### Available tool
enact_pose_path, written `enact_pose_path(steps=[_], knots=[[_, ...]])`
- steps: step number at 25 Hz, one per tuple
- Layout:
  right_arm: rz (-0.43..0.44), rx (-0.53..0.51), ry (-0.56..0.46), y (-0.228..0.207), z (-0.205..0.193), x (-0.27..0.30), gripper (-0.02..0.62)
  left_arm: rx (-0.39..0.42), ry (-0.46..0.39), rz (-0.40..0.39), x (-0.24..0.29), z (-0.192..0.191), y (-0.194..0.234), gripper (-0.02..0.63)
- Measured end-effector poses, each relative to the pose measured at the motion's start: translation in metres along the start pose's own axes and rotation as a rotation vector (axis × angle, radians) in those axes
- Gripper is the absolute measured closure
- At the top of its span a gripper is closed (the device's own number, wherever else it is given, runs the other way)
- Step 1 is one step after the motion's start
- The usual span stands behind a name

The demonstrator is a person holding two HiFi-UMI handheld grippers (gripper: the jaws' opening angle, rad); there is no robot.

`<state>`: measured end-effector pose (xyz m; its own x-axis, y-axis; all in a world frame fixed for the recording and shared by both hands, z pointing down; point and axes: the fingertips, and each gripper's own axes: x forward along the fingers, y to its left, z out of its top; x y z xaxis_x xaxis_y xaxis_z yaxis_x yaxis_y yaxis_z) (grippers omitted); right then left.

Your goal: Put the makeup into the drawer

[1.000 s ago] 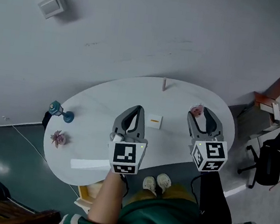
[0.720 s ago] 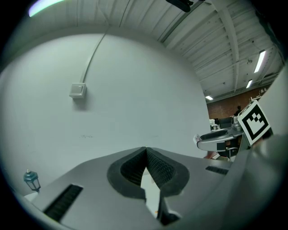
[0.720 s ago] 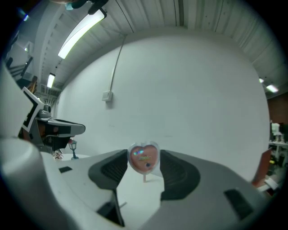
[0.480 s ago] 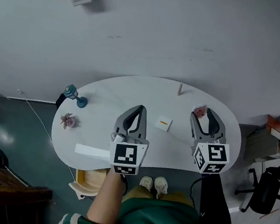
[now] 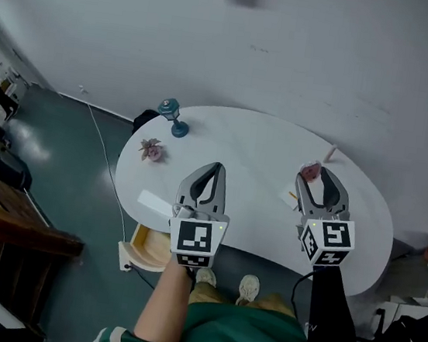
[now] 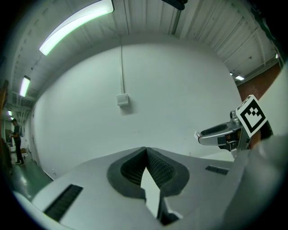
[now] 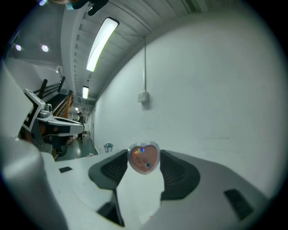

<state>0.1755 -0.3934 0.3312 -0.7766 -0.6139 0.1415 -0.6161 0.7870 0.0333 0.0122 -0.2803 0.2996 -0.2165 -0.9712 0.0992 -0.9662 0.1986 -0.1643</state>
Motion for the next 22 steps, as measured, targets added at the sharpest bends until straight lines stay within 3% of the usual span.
enact_pose_path(steps=[5,13,22], knots=[[0.151,-0.023,-0.008,0.076,0.010,0.039,0.362,-0.008,0.026,0.137,-0.040,-0.014,0.069,0.606],[0.362,-0.029,0.004,0.226,0.013,0.085,0.362,0.029,0.073,0.287,-0.117,-0.043,0.179,0.606],[0.521,-0.059,0.022,0.387,0.013,0.113,0.362,0.068,0.097,0.326,-0.191,-0.076,0.278,0.606]])
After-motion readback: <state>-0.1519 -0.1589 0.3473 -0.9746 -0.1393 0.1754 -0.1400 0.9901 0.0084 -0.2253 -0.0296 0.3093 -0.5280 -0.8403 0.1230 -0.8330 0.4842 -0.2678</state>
